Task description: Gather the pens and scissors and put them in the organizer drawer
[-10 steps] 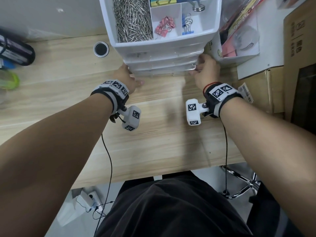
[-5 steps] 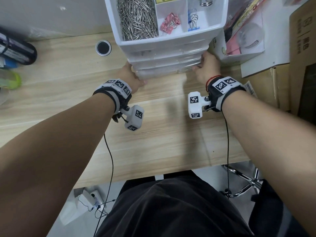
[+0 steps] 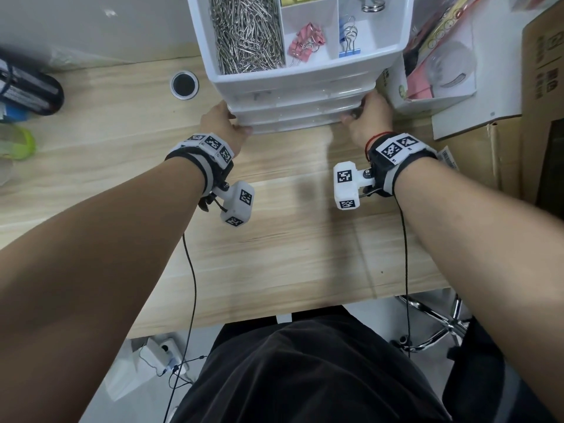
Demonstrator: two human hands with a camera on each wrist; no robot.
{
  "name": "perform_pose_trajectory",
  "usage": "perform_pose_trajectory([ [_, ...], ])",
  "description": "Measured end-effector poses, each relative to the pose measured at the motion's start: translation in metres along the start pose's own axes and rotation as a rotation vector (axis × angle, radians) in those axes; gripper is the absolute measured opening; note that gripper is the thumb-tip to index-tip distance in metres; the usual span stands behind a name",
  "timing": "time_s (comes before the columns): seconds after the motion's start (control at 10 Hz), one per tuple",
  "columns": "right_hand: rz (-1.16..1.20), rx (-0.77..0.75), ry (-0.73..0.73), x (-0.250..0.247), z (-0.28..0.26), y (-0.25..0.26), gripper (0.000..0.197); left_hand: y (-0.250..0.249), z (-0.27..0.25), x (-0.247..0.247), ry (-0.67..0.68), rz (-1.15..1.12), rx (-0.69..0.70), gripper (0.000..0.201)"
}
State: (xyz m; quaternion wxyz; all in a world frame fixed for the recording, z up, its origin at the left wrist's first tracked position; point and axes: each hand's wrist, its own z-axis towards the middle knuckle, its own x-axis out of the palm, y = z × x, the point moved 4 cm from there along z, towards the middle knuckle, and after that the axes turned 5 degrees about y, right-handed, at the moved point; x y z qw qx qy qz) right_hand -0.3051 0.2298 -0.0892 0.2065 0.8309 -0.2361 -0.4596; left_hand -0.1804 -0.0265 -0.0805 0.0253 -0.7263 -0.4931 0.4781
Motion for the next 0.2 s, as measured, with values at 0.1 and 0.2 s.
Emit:
perform_pose_trajectory([
  [0.1, 0.014, 0.025, 0.032, 0.0, -0.009, 0.003, 0.046, 0.0, -0.008, -0.004, 0.035, 0.019, -0.009, 0.051],
  [0.2, 0.059, 0.095, 0.028, -0.002, -0.021, -0.001, 0.046, 0.002, -0.017, -0.008, 0.074, 0.051, -0.047, 0.063],
])
